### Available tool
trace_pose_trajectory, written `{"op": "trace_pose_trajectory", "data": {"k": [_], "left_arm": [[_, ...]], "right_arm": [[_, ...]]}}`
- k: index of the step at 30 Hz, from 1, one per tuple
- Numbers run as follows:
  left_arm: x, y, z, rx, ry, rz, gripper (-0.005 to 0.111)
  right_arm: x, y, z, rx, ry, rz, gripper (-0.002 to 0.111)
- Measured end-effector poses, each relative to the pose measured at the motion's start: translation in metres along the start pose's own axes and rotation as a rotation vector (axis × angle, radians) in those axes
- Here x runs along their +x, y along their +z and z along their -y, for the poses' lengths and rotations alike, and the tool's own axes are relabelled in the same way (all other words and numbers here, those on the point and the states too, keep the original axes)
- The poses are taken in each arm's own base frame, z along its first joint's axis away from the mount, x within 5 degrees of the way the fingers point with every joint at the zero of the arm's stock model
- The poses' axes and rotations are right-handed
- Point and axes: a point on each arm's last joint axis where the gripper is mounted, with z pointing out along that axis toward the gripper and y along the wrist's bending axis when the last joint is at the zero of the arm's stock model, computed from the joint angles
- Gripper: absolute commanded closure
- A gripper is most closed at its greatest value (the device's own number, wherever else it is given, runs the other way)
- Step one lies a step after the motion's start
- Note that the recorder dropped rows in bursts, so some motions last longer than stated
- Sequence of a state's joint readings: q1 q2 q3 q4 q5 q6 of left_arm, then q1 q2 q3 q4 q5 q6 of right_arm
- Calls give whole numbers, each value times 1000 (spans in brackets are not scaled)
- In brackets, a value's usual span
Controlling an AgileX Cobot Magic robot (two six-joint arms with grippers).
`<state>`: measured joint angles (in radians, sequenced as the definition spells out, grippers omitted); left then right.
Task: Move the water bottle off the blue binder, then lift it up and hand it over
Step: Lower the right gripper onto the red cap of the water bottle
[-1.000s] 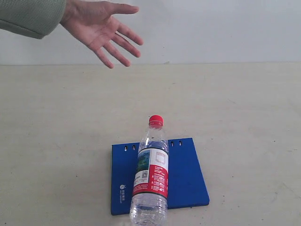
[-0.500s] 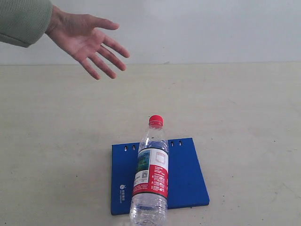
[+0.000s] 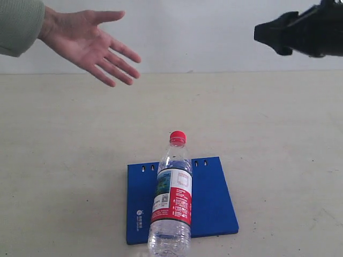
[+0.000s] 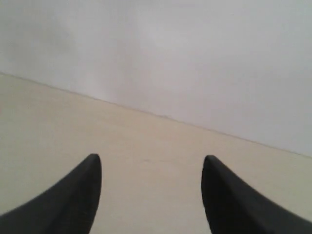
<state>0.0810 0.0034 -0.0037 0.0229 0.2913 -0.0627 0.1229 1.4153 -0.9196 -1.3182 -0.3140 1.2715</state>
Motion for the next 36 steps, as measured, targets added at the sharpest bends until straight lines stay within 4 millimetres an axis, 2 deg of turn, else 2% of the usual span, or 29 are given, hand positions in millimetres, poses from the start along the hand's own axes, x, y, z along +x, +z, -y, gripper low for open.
{"op": "trace_pose_trajectory", "data": {"k": [2,3,4,7,10,16,19,27,33,36], "left_arm": [[0,0,0,0,0,0,102],[0,0,0,0,0,0,102],[0,0,0,0,0,0,102],[0,0,0,0,0,0,102],[0,0,0,0,0,0,102],[0,0,0,0,0,0,102],[0,0,0,0,0,0,102],[0,0,0,0,0,0,102],[0,0,0,0,0,0,102],[0,0,0,0,0,0,102]], "right_arm": [[-16,18,0,284,-56,-66,53],[-19,21,-2,387,-61,-125,53],[-18,23,-7,406,-35,-180,53],[-5,33,-21,329,43,-415,53],[-1,44,-34,188,83,-587,53],[19,68,-65,-151,205,-735,53],[35,81,-72,-235,237,-785,53],[76,113,-99,-275,208,-853,53],[70,129,-104,-236,168,-747,52],[71,131,-99,-185,130,-751,42]]}}
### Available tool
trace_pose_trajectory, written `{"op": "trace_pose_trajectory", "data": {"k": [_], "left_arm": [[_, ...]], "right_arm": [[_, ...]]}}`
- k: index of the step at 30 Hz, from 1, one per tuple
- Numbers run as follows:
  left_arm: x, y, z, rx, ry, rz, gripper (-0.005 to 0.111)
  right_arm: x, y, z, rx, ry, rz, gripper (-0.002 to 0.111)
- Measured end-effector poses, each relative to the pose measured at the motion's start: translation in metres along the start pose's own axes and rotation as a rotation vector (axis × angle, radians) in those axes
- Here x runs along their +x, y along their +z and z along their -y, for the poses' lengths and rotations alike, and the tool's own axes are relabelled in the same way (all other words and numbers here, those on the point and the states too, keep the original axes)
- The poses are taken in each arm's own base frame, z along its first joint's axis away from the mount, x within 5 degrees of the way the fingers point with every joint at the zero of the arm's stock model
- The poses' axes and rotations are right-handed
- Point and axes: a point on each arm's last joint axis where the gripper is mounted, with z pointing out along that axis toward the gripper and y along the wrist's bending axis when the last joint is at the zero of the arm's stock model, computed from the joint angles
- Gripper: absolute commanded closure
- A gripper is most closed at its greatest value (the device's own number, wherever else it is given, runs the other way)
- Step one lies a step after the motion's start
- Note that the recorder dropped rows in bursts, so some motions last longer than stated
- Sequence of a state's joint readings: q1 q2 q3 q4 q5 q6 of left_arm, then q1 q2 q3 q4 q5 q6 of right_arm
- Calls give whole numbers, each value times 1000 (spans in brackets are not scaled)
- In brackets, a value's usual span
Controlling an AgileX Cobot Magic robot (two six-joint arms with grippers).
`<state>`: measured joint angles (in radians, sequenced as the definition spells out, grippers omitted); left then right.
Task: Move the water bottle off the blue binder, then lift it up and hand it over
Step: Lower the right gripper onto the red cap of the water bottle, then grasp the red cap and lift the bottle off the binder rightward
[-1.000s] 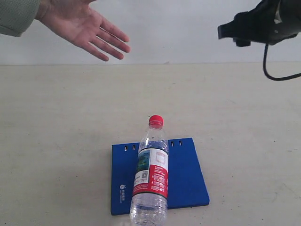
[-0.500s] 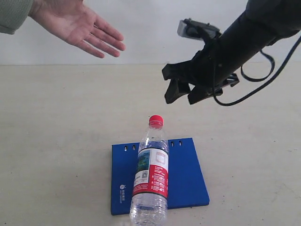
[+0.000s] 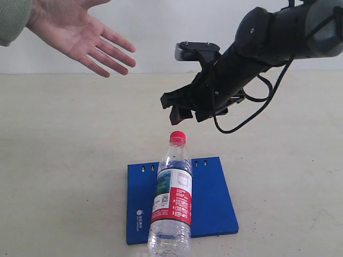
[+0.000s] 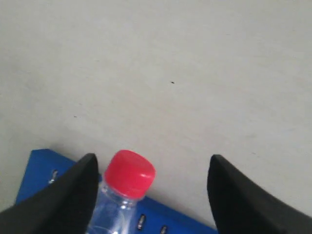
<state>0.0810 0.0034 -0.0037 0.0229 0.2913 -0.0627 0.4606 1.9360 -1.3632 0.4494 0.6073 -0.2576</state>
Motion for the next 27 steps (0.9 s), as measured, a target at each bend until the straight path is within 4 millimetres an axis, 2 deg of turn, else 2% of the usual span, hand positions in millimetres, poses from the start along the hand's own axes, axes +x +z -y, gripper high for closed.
{"op": "trace_pose_trajectory", "data": {"k": [3,7,11,14,20,22,27], "left_arm": [[0,0,0,0,0,0,102],[0,0,0,0,0,0,102],[0,0,0,0,0,0,102],[0,0,0,0,0,0,102],[0,0,0,0,0,0,102],[0,0,0,0,0,0,102],[0,0,0,0,0,0,102]], "right_arm": [[3,6,6,45,0,-26,34],[4,9,5,47,19,-33,36],[5,12,-5,37,1,-29,36],[8,22,-13,28,-1,-34,36],[15,46,-11,35,34,-94,36],[16,47,-11,37,48,-102,43],[15,46,-11,37,61,-108,70]]}}
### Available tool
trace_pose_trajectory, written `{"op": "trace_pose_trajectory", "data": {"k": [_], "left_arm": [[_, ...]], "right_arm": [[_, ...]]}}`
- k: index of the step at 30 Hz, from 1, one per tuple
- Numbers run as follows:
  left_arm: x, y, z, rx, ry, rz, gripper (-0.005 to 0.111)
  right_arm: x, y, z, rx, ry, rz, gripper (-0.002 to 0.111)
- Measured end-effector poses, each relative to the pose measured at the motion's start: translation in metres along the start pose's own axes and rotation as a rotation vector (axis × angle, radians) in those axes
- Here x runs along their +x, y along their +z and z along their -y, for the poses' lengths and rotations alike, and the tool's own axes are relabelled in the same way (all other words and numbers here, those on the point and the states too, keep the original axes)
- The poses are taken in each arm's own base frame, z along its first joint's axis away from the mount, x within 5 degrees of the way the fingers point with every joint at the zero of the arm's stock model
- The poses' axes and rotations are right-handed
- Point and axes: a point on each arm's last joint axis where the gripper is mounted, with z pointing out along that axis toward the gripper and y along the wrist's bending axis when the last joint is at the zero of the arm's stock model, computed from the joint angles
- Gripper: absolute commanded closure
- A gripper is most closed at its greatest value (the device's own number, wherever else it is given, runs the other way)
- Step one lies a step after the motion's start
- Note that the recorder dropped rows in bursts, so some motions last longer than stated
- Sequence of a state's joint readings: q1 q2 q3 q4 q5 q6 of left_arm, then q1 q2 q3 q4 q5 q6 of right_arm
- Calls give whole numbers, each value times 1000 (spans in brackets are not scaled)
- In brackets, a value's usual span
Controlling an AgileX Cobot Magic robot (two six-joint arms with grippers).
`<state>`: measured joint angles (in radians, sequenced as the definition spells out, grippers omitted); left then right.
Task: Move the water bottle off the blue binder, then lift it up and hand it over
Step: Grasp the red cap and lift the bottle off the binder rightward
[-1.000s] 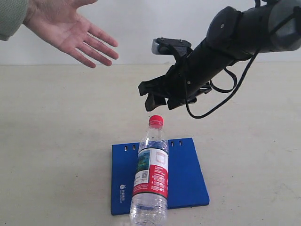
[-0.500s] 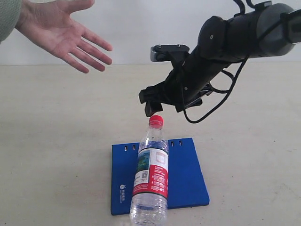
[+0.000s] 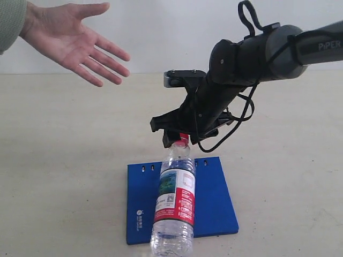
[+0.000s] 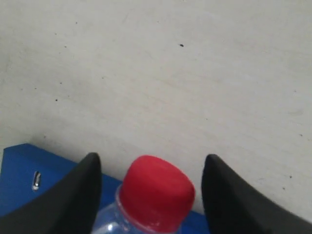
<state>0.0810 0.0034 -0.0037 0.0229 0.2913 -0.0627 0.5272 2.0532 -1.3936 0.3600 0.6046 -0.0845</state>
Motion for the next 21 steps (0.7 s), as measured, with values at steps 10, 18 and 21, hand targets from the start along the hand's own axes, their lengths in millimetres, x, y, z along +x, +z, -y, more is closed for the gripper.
{"op": "trace_pose_trajectory", "data": {"k": [10,18,21], "left_arm": [[0,0,0,0,0,0,102],[0,0,0,0,0,0,102],[0,0,0,0,0,0,102]], "right_arm": [[1,0,0,-1,-39,-15,108],[-27,-78,-13,63,-186,302,108],[-36,-116,-13,145,-216,447,108]]}}
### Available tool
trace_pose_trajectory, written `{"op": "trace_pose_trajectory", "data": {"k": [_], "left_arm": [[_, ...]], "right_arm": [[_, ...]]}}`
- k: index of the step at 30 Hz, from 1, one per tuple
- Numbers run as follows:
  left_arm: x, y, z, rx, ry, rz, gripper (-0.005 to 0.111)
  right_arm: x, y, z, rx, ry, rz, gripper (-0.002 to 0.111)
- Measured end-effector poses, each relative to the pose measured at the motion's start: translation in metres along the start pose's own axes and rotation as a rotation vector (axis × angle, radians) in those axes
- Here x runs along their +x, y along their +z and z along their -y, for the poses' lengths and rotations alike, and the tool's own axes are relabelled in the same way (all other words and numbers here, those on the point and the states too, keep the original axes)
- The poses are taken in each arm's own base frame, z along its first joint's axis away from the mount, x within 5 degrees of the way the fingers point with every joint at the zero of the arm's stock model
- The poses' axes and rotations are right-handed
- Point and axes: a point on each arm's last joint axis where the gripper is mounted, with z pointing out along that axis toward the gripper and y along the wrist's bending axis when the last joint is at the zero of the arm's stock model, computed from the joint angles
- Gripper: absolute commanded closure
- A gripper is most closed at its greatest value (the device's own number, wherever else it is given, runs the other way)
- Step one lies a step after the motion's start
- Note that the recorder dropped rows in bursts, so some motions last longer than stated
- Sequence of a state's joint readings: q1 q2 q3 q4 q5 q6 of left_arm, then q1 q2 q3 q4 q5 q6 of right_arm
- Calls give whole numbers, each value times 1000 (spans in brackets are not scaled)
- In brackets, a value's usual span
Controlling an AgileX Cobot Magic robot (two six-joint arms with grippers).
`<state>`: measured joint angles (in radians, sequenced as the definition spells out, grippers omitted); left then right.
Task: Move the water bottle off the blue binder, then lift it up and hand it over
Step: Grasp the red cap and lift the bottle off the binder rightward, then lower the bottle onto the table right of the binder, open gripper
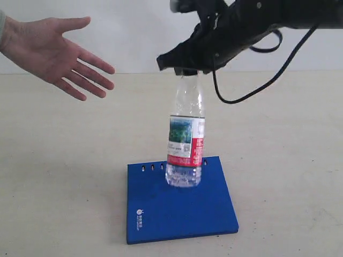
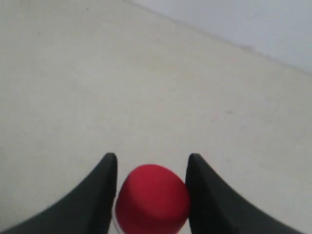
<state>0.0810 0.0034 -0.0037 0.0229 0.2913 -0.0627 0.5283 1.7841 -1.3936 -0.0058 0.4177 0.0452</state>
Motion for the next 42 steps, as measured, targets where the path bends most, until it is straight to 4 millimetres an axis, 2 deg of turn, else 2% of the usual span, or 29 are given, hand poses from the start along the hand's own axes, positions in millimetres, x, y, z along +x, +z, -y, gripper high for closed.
{"op": "trace_pose_trajectory", "data": {"k": [2,8,16,19,25,29,42], "left_arm": [[0,0,0,0,0,0,102],[0,0,0,0,0,0,102],[0,0,0,0,0,0,102],[0,0,0,0,0,0,102],[0,0,0,0,0,0,102],[0,0,0,0,0,0,102],[0,0,0,0,0,0,102]], "right_arm": [[-12,-14,20,100,11,88,108],[-15,-20,64,217,74,130,108],[-21,-26,95,258,93,230,109],[-17,-23,106,285,91,212,109],[2,-15,140,383,107,91,109],[3,-18,149,404,107,90,109],[-3,-22,157,504,-2,154,109]]}}
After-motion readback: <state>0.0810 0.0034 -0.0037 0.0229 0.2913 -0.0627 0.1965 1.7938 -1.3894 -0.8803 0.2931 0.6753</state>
